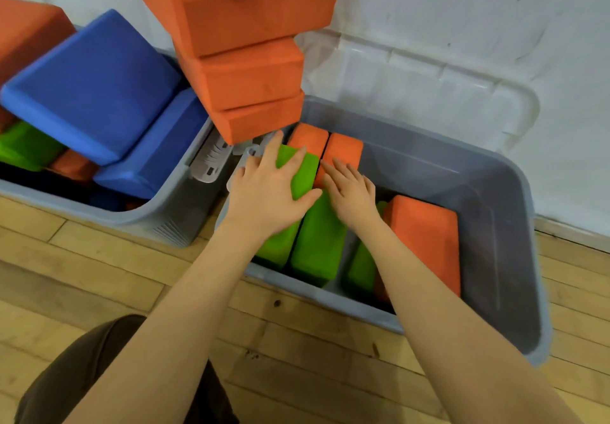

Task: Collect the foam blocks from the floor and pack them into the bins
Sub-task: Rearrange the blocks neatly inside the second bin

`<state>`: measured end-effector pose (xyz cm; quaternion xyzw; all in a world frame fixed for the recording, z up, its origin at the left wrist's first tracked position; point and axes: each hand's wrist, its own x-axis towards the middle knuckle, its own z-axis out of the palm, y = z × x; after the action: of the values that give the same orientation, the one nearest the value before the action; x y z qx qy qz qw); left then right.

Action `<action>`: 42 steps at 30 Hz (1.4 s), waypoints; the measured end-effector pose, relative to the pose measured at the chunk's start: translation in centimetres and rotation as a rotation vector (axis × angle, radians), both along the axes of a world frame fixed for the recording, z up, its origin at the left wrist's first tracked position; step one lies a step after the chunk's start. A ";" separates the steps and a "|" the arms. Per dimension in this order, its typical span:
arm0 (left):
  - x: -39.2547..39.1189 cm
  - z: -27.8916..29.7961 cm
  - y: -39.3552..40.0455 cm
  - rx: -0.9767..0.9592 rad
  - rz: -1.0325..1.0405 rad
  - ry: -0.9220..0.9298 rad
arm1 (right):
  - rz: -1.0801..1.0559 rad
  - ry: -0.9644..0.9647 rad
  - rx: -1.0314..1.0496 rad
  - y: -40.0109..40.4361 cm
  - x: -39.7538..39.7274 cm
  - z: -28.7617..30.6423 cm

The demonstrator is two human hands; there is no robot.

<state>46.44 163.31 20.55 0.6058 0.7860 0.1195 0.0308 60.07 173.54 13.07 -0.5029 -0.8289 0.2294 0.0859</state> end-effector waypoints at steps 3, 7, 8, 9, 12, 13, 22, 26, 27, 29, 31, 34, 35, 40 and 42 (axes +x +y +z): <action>0.0 -0.4 0.3 -0.021 -0.029 -0.018 | 0.069 -0.045 -0.003 1.7 -0.8 -0.7; -0.7 0.5 0.6 -0.028 -0.066 0.005 | 0.163 -0.178 0.047 2.4 -1.7 -1.1; -0.9 0.8 0.8 -0.041 -0.064 0.006 | 0.154 -0.196 0.057 2.5 -1.9 -1.2; -1.2 1.1 1.1 -0.040 -0.063 0.008 | 0.137 -0.206 0.066 2.6 -1.9 -1.3; -1.3 0.5 1.6 -0.021 -0.075 0.007 | 0.111 -0.208 0.068 3.1 -1.3 -1.5; -1.3 -0.2 1.6 -0.009 -0.082 0.012 | 0.120 -0.208 0.059 3.1 -1.1 -1.6; -0.6 -4.3 1.5 -0.146 -0.073 0.019 | 0.130 -0.192 0.061 2.5 -0.8 -2.3; -1.0 -5.1 0.7 -0.120 -0.075 -0.009 | 0.127 -0.109 0.189 3.1 -1.6 -1.8; -1.1 -5.3 0.7 -0.130 -0.078 -0.015 | 0.146 -0.098 0.214 3.5 -1.9 -1.7; -0.7 -5.3 0.9 -0.120 -0.092 -0.022 | 0.183 -0.127 0.217 4.5 -2.4 -1.7; -0.2 -5.4 1.2 -0.105 -0.091 -0.019 | 0.186 -0.203 0.207 5.3 -2.9 -2.1; 0.2 -5.2 1.1 -0.062 -0.087 -0.021 | 0.155 -0.243 0.201 6.1 -3.5 -2.7; 0.3 -5.1 1.2 -0.030 -0.091 -0.001 | 0.145 -0.237 0.195 6.4 -3.6 -2.7; 0.0 -5.8 2.1 0.001 -0.094 0.052 | 0.123 -0.187 0.149 7.4 -3.3 -2.5; -0.1 -6.6 2.4 -0.025 -0.096 0.066 | 0.122 -0.191 0.163 7.0 -3.0 -2.6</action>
<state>46.35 165.74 13.98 0.6460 0.7580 0.0882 0.0183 57.02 180.51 10.44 -0.4626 -0.8781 0.1173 0.0332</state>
